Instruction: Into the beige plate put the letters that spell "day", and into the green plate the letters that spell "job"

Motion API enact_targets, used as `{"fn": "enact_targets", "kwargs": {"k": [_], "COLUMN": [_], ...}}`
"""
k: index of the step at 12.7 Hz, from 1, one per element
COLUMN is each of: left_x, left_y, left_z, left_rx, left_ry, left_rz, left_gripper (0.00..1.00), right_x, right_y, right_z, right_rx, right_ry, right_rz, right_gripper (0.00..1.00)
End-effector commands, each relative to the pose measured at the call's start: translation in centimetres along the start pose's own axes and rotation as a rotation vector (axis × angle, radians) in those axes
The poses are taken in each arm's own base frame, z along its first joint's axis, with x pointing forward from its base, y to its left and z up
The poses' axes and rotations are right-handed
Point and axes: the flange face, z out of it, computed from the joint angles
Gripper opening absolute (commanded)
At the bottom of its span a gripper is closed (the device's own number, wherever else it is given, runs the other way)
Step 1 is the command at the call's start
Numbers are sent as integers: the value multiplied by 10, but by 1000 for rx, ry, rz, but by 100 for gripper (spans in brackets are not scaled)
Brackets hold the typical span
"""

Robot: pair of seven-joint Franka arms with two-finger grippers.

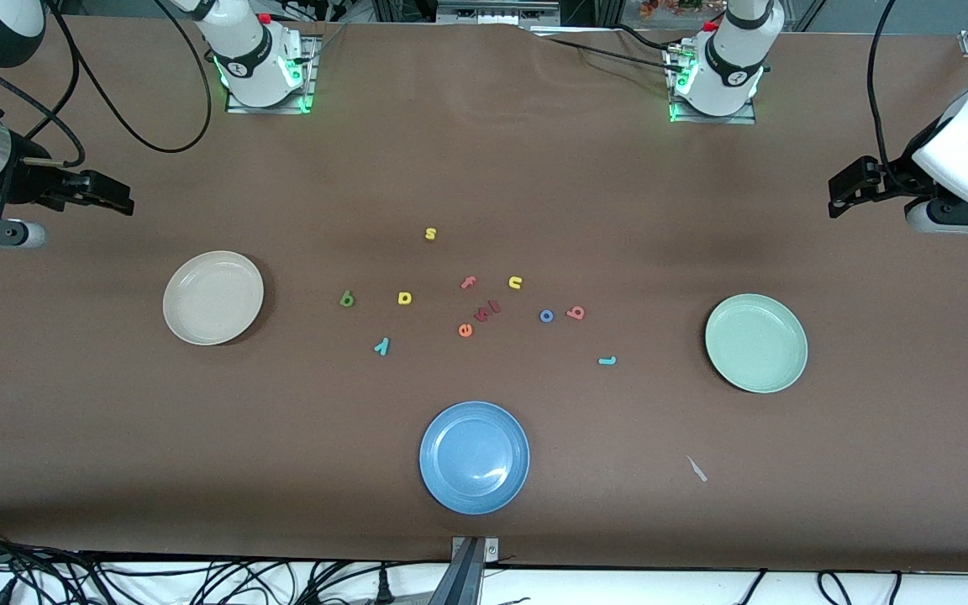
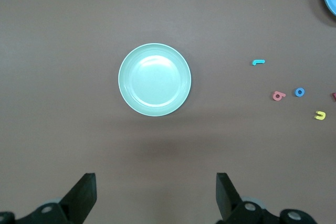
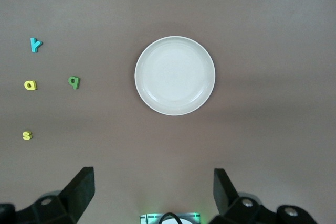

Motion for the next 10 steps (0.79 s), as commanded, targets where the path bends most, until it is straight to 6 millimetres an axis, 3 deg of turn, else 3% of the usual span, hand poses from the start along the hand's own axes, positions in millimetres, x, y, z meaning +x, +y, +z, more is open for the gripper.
{"fn": "enact_targets", "kwargs": {"k": [1,10], "left_x": [-1,0], "left_y": [-3,-5], "left_z": [-6,-4], "left_rx": [-32,-31], "left_ry": [-7,-12], "left_rz": [9,12], "left_gripper": [100,100], "right_x": [2,2], "right_y": [0,-2], "right_z": [-6,-5], "right_rx": [-3,-8], "right_ry": [10,12], "right_rz": [0,6], "right_gripper": [100,100]}}
